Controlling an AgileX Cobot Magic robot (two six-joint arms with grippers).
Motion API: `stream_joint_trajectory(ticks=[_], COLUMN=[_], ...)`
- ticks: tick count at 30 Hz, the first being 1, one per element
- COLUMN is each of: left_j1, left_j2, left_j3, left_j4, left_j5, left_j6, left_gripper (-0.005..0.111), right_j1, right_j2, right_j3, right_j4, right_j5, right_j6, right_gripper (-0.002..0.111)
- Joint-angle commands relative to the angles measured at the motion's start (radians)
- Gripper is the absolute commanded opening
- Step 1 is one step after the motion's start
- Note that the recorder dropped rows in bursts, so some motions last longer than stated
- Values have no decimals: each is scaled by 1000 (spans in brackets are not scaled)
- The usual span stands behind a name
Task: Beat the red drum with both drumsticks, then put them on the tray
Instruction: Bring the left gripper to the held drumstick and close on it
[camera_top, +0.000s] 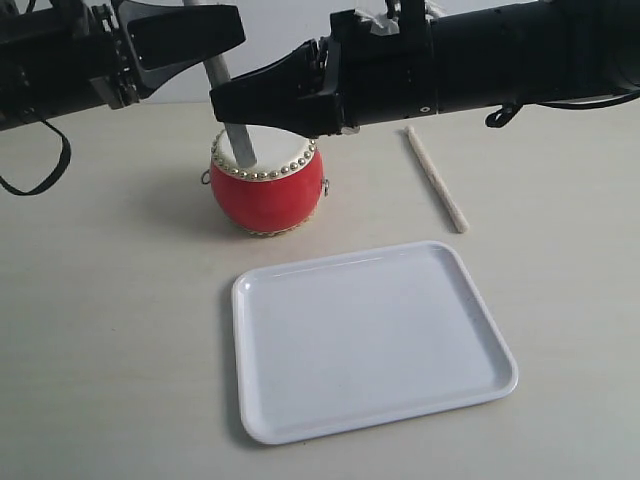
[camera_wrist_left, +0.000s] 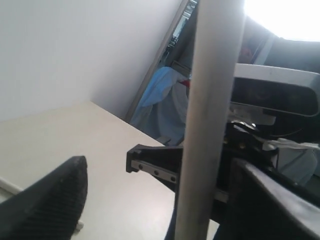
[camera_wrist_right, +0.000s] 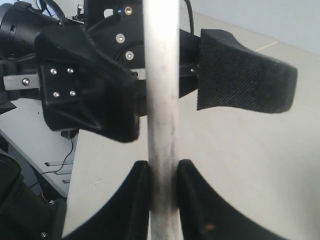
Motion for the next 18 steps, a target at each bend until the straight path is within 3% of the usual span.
stream_joint_trajectory(ticks=[1, 18], left_j1=[-6, -6], left_j2=[-3, -3], left_j3=[-22, -22], left_j4=[41, 35], left_j5=[-9, -9], left_j6=[-41, -44], left_gripper=[74, 71], right_j1=[0, 0], right_j2=[-2, -2], right_j3=[-12, -12], right_j4=[4, 42], right_j5=[4, -60], right_j6=[2, 2], right_gripper=[0, 0])
